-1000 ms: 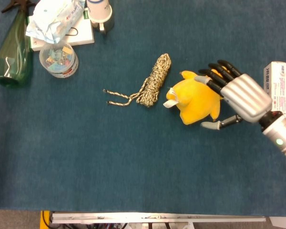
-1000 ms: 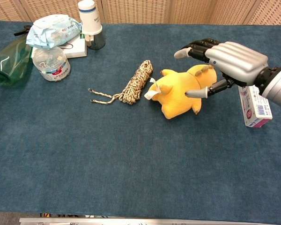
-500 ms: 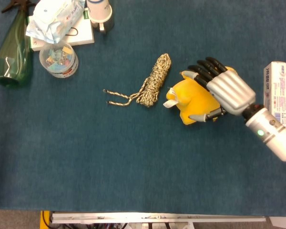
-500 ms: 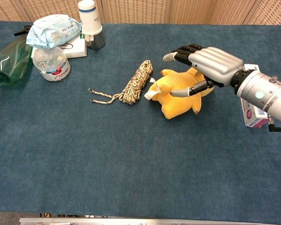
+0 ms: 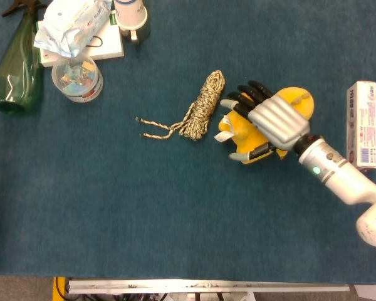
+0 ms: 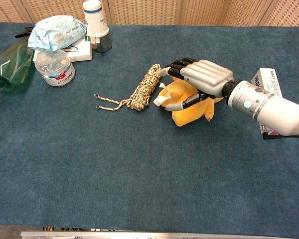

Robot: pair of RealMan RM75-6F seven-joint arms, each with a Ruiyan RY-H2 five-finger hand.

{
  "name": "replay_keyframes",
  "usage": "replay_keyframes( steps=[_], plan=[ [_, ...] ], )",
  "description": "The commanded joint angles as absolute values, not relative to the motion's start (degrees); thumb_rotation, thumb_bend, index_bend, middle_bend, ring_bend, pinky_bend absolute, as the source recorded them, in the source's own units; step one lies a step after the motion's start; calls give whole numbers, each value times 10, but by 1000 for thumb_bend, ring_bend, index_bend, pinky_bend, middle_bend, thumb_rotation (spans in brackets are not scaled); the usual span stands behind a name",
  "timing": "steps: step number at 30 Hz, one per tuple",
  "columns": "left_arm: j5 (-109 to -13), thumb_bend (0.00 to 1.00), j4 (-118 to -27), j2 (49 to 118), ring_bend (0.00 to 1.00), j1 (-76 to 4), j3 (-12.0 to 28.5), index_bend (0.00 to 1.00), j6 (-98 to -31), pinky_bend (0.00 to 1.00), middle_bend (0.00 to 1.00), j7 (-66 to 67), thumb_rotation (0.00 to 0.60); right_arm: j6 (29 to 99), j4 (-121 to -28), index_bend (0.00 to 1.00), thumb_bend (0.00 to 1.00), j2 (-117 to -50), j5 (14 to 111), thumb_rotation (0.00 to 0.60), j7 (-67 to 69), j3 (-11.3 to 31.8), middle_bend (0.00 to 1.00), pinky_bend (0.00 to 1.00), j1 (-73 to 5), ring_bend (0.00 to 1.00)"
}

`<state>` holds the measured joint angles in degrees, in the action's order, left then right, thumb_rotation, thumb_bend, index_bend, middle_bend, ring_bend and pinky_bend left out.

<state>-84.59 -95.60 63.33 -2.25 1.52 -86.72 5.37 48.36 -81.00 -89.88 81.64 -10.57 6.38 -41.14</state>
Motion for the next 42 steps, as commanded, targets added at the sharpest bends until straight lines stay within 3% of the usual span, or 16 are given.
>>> replay_keyframes(
  steps=[1, 16, 31, 42],
  plan=[
    [-845, 246, -954, 633, 162, -22, 15, 60, -867, 73, 149, 51, 600, 478, -804, 133, 0, -907, 816, 131, -110, 60, 112, 0, -418, 0],
    [-843, 246, -946, 636, 162, -18, 15, 59, -868, 73, 149, 40, 600, 473, -815, 123, 0, -924, 837, 132, -108, 32, 113, 0, -431, 0],
    [-848, 246, -951, 637, 162, -20, 15, 60, -867, 73, 149, 45, 600, 544, -879, 123, 0, -874, 877, 130, -104, 22, 112, 0, -411, 0],
    [-848, 246, -950, 639, 162, -24, 16, 60, -860, 73, 149, 46, 600, 552, -853, 123, 0, -871, 855, 131, -112, 20, 113, 0, -396, 0]
  ],
)
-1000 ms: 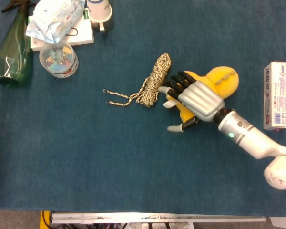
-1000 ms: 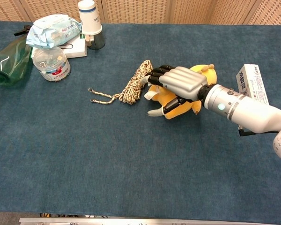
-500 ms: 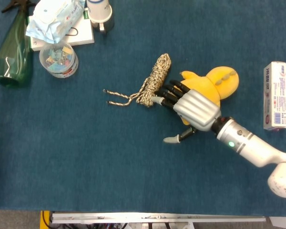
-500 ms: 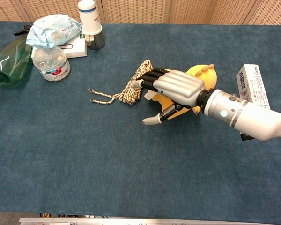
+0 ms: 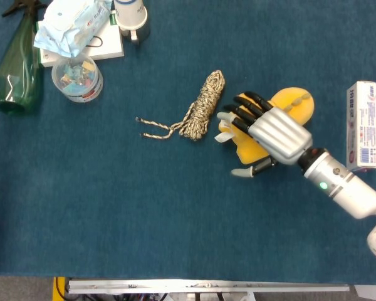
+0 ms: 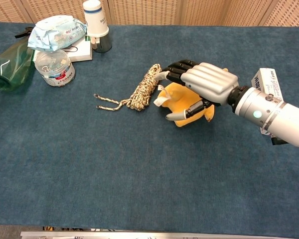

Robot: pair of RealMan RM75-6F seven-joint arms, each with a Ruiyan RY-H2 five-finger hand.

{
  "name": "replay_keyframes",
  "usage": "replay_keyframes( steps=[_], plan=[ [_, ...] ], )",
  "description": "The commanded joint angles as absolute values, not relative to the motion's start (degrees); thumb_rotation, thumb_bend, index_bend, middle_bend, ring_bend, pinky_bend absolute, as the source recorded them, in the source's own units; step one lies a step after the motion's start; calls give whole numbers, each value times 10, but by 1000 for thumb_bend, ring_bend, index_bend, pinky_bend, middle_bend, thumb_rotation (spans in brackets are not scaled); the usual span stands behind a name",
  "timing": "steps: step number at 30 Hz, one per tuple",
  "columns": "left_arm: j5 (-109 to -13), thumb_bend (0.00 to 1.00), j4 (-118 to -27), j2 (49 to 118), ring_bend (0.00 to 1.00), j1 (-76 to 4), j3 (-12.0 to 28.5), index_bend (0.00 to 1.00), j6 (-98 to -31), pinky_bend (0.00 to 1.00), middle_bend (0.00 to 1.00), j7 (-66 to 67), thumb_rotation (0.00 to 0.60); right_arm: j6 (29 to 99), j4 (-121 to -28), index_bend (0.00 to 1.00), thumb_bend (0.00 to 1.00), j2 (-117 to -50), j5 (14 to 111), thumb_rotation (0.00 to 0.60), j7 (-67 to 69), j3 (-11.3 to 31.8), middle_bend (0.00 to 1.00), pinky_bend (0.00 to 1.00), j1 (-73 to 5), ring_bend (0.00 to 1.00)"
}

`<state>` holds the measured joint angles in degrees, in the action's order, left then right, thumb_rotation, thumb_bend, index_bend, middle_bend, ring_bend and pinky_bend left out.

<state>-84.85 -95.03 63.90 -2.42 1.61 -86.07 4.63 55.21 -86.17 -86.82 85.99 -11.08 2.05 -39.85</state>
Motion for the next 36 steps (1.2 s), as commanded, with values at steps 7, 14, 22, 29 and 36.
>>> replay_keyframes(
  steps=[7, 14, 22, 29, 36],
  plan=[
    [-846, 246, -948, 641, 162, -25, 17, 60, -858, 73, 150, 46, 600, 547, -817, 123, 0, -889, 847, 130, -114, 20, 113, 0, -396, 0],
    [-845, 246, -948, 640, 162, -25, 17, 60, -858, 73, 150, 44, 600, 534, -795, 122, 0, -909, 847, 131, -111, 18, 113, 0, -401, 0],
    [-844, 246, -943, 640, 162, -24, 17, 60, -860, 73, 150, 37, 600, 525, -788, 122, 0, -926, 851, 130, -104, 15, 112, 0, -407, 0],
    [-845, 246, -942, 639, 162, -23, 17, 60, -861, 73, 150, 32, 600, 524, -792, 112, 0, -937, 861, 131, -87, 12, 113, 0, -410, 0],
    [-843, 246, -941, 638, 162, -22, 17, 59, -862, 73, 149, 30, 600, 520, -811, 93, 0, -938, 872, 131, -47, 7, 112, 0, -415, 0]
  ],
)
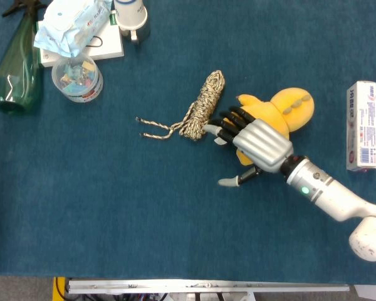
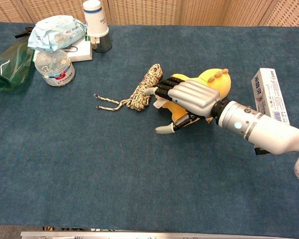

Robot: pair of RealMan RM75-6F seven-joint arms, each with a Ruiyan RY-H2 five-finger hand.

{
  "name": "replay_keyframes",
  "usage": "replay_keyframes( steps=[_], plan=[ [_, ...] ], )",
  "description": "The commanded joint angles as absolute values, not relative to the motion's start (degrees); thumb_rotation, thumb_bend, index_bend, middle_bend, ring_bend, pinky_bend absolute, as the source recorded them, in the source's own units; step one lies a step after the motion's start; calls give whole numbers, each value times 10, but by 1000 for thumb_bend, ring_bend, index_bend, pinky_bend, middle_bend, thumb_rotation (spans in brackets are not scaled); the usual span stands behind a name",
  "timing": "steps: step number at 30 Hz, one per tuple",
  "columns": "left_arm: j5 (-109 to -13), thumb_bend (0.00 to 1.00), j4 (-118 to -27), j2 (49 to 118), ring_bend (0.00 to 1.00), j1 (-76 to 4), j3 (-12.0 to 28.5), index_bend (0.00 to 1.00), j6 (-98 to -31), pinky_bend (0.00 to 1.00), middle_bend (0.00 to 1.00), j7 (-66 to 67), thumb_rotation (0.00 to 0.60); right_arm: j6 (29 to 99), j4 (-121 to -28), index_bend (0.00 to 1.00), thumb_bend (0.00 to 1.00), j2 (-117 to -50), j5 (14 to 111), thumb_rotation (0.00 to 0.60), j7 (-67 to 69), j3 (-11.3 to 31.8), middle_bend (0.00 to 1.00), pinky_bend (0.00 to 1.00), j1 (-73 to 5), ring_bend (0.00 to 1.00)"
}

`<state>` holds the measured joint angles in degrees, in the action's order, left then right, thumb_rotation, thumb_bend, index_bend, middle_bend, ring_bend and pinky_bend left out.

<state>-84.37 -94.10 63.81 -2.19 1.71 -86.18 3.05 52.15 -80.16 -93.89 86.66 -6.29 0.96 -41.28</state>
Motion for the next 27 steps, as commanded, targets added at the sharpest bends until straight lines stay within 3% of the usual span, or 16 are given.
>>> replay_keyframes(
  steps=[1, 9, 22, 27],
  plan=[
    [-843, 246, -941, 638, 162, -22, 17, 59, -862, 73, 149, 30, 600, 521, -814, 92, 0, -936, 875, 131, -42, 6, 112, 0, -415, 0],
    [-844, 246, -940, 637, 162, -22, 19, 60, -863, 73, 149, 28, 600, 554, -863, 90, 0, -899, 904, 131, -39, 4, 112, 0, -411, 0],
    [-851, 246, -938, 639, 162, -29, 22, 60, -860, 73, 149, 26, 600, 657, -959, 90, 0, -777, 907, 133, -116, 4, 112, 0, -347, 0],
    [-857, 246, -933, 642, 162, -34, 25, 60, -862, 73, 149, 29, 600, 707, -980, 90, 0, -731, 897, 242, -158, 0, 112, 0, -305, 0]
  ],
)
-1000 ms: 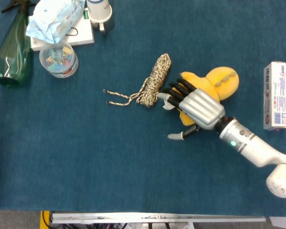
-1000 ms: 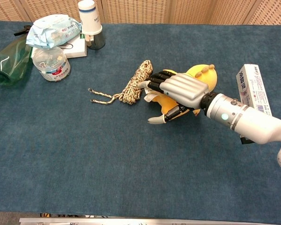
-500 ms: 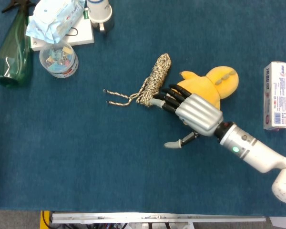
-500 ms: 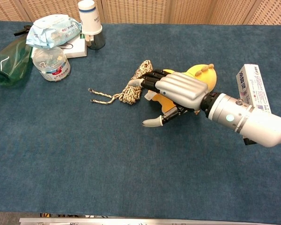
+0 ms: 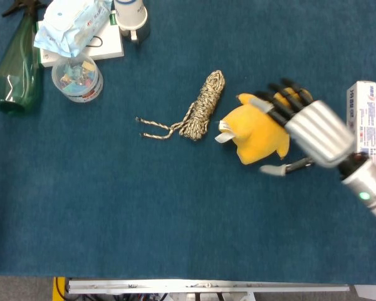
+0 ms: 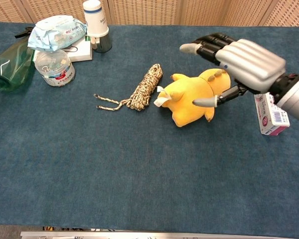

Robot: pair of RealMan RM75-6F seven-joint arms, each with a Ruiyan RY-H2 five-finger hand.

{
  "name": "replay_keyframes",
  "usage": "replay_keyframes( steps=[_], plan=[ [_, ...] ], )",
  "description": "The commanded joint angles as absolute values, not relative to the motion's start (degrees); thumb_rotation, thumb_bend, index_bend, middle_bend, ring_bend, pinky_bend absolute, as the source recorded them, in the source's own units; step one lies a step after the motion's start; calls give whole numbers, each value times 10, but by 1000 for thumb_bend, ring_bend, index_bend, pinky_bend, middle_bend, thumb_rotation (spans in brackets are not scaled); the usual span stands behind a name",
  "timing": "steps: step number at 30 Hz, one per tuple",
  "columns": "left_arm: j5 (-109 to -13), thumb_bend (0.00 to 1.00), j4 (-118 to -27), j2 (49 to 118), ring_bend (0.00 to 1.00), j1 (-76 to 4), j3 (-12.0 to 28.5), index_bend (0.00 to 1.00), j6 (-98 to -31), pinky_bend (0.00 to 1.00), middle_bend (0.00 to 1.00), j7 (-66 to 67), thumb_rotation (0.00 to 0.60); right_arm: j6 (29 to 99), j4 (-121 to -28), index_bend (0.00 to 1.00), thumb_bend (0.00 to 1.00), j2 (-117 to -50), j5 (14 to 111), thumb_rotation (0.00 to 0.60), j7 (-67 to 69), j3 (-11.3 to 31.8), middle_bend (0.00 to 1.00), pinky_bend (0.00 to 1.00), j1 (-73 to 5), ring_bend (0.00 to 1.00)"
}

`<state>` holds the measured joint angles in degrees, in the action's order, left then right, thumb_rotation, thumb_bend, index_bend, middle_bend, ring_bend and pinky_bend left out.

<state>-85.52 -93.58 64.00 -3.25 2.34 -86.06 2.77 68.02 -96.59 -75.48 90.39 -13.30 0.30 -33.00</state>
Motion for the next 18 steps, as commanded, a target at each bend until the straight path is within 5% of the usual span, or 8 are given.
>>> replay_keyframes(
  steps=[1, 7, 18],
  plan=[
    [-857, 246, -932, 643, 162, -34, 26, 60, -863, 73, 149, 30, 600, 715, -983, 89, 0, -724, 895, 260, -164, -2, 111, 0, -297, 0],
    [-858, 246, -929, 648, 162, -40, 30, 60, -863, 73, 149, 38, 600, 759, -993, 68, 0, -689, 880, 406, -184, -10, 99, 0, -250, 0],
    [-857, 246, -936, 649, 162, -44, 34, 60, -864, 73, 149, 43, 600, 825, -983, 66, 0, -654, 875, 432, -166, -9, 98, 0, -186, 0]
  ],
)
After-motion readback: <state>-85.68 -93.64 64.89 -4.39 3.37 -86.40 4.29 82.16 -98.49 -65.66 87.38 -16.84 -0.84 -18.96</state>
